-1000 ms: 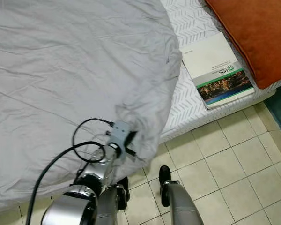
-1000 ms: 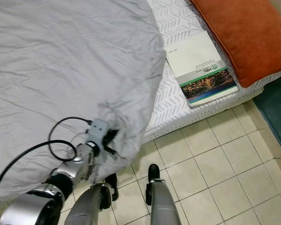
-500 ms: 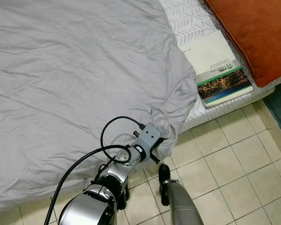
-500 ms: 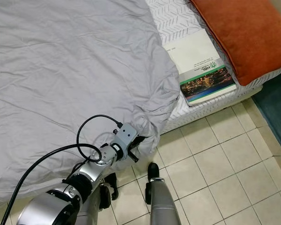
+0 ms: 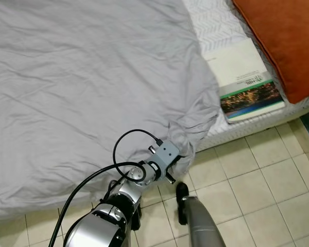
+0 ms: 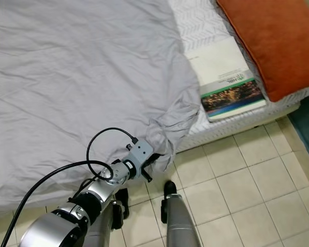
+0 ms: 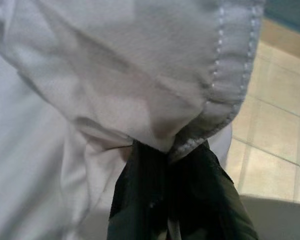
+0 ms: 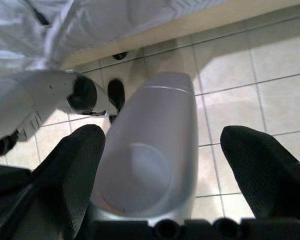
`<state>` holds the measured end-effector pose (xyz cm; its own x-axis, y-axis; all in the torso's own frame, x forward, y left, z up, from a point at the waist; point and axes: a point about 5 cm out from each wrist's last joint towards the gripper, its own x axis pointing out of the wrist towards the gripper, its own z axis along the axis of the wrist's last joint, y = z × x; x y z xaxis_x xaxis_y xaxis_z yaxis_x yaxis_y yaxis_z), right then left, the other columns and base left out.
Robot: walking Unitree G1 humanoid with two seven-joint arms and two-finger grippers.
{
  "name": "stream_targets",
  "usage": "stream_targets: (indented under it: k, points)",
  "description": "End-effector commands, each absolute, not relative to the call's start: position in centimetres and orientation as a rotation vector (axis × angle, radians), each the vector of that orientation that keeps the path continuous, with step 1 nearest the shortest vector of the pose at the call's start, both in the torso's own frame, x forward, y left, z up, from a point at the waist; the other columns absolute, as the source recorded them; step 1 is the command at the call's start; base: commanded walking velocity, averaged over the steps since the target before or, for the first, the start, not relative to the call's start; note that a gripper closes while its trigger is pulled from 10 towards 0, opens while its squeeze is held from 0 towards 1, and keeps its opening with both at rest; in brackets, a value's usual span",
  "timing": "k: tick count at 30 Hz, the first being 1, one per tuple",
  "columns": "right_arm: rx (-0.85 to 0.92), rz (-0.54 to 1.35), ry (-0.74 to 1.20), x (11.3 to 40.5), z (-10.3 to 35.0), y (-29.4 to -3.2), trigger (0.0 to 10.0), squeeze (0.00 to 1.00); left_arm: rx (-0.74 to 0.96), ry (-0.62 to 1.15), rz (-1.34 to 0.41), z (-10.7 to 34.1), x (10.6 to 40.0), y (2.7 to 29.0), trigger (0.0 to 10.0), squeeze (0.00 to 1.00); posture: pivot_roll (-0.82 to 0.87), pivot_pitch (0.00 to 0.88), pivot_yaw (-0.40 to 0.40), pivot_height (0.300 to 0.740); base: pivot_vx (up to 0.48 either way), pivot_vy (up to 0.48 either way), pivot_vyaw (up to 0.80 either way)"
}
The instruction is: Clean up the room
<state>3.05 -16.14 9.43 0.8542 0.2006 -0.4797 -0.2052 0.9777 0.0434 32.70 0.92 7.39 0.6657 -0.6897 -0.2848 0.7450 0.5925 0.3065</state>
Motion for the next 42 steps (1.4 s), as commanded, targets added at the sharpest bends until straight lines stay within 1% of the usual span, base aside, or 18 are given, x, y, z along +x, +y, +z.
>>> stream_targets:
  k: [1, 2, 4, 5, 6, 14, 19, 23, 26, 30, 35, 38, 42]
  points:
    - [0.018, 0.216, 0.577, 1.9, 8.4, -15.9, 10.0, 0.00, 0.437, 0.174, -0.945, 6.0, 30.5, -1.8, 10.0, 0.00, -0.36, 0.630, 0.025, 0.740, 0.000, 0.000, 0.00]
    - [0.018, 0.216, 0.577, 1.9, 8.4, -15.9, 10.0, 0.00, 0.437, 0.174, -0.945, 6.0, 30.5, -1.8, 10.0, 0.00, -0.36, 0.630, 0.025, 0.740, 0.000, 0.000, 0.00]
    - [0.018, 0.221, 0.575, 2.0, 8.4, -15.8, 10.0, 0.00, 0.441, 0.156, -0.998, 6.2, 29.8, -3.2, 10.0, 0.00, -0.36, 0.628, 0.024, 0.740, 0.000, 0.000, 0.00]
    - [0.017, 0.226, 0.574, 2.1, 8.3, -15.7, 10.0, 0.00, 0.439, 0.144, -1.046, 6.3, 29.1, -4.5, 10.0, 0.00, -0.36, 0.625, 0.025, 0.740, 0.000, 0.000, 0.00]
    - [0.018, 0.227, 0.574, 2.1, 8.3, -15.7, 10.0, 0.00, 0.438, 0.139, -1.068, 6.4, 28.8, -4.9, 10.0, 0.00, -0.36, 0.624, 0.026, 0.740, 0.000, 0.000, 0.00]
    - [0.020, 0.229, 0.575, 2.0, 8.1, -15.5, 10.0, 0.00, 0.443, 0.138, -1.212, 5.7, 26.2, -7.3, 10.0, 0.00, -0.36, 0.622, 0.032, 0.740, 0.000, 0.000, 0.00]
    - [0.020, 0.229, 0.575, 2.0, 8.1, -15.5, 10.0, 0.00, 0.422, 0.146, -1.219, 5.3, 25.5, -7.7, 10.0, 0.00, -0.36, 0.621, 0.032, 0.740, 0.000, 0.000, 0.00]
    - [0.021, 0.229, 0.575, 2.0, 8.0, -15.5, 10.0, 0.00, 0.346, 0.152, -1.168, 5.6, 26.1, -7.3, 10.0, 0.00, -0.35, 0.624, 0.034, 0.740, 0.000, 0.000, 0.00]
    - [0.021, 0.230, 0.577, 2.0, 8.0, -15.5, 10.0, 0.00, 0.320, 0.191, -1.140, 5.4, 26.4, -6.9, 10.0, 0.00, -0.35, 0.625, 0.033, 0.740, -0.380, 0.000, 0.00]
    - [0.021, 0.231, 0.578, 2.0, 7.9, -15.5, 10.0, 0.00, 0.335, 0.190, -1.139, 5.3, 26.4, -6.7, 10.0, 0.00, -0.35, 0.625, 0.033, 0.740, -0.431, 0.000, 0.00]
    - [0.021, 0.234, 0.580, 2.0, 7.9, -15.5, 10.0, 0.00, 0.381, 0.176, -1.169, 5.2, 25.9, -7.1, 10.0, 0.00, -0.35, 0.625, 0.032, 0.740, 0.000, 0.000, 0.00]
    - [0.021, 0.235, 0.582, 2.0, 7.8, -15.4, 10.0, 0.00, 0.374, 0.157, -1.192, 5.6, 25.6, -7.9, 10.0, 0.00, -0.35, 0.625, 0.033, 0.740, 0.000, 0.000, 0.00]
    - [0.021, 0.236, 0.583, 2.1, 7.8, -15.4, 10.0, 0.00, 0.375, 0.152, -1.197, 5.8, 25.5, -8.3, 10.0, 0.00, -0.35, 0.623, 0.035, 0.740, 0.000, 0.000, 0.00]
